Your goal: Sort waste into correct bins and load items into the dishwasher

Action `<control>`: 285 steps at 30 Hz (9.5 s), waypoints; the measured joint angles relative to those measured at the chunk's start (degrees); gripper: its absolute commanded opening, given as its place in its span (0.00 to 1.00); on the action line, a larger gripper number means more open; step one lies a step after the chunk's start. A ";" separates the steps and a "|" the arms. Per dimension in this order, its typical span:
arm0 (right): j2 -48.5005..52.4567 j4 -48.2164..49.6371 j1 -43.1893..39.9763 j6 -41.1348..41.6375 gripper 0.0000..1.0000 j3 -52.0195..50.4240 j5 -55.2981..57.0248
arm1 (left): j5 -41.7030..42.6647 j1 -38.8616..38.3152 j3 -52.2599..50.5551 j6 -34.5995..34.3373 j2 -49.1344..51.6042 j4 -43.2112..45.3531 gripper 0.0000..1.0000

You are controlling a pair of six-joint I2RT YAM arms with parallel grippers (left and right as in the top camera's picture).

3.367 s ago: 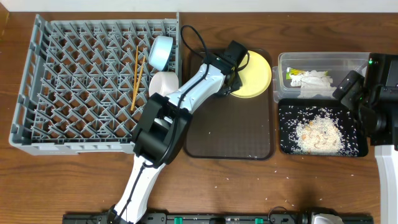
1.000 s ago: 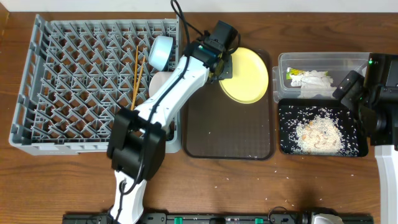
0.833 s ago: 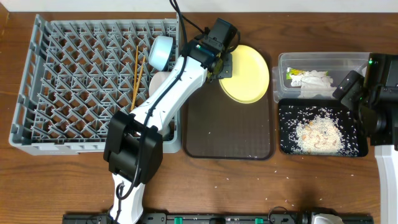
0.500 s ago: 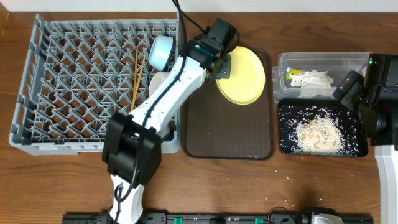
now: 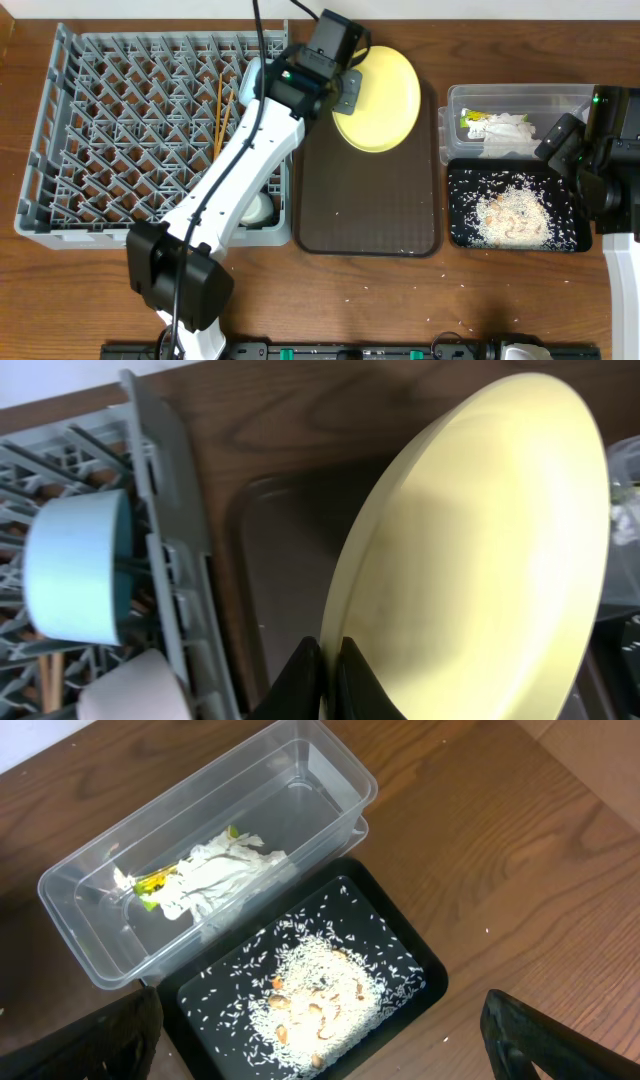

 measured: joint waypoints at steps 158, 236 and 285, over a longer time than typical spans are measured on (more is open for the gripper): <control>0.00 0.00 0.00 0.00 0.99 0.00 0.00 | 24.81 27.91 -58.25 -12.79 -64.39 12.92 0.89; 0.00 0.00 0.00 0.00 0.99 0.00 0.00 | 7.76 36.28 -104.89 9.20 -107.08 43.74 0.91; -66.60 72.98 5.16 -16.68 0.99 -82.34 -17.09 | 7.74 36.28 -104.63 9.22 -106.90 43.39 0.91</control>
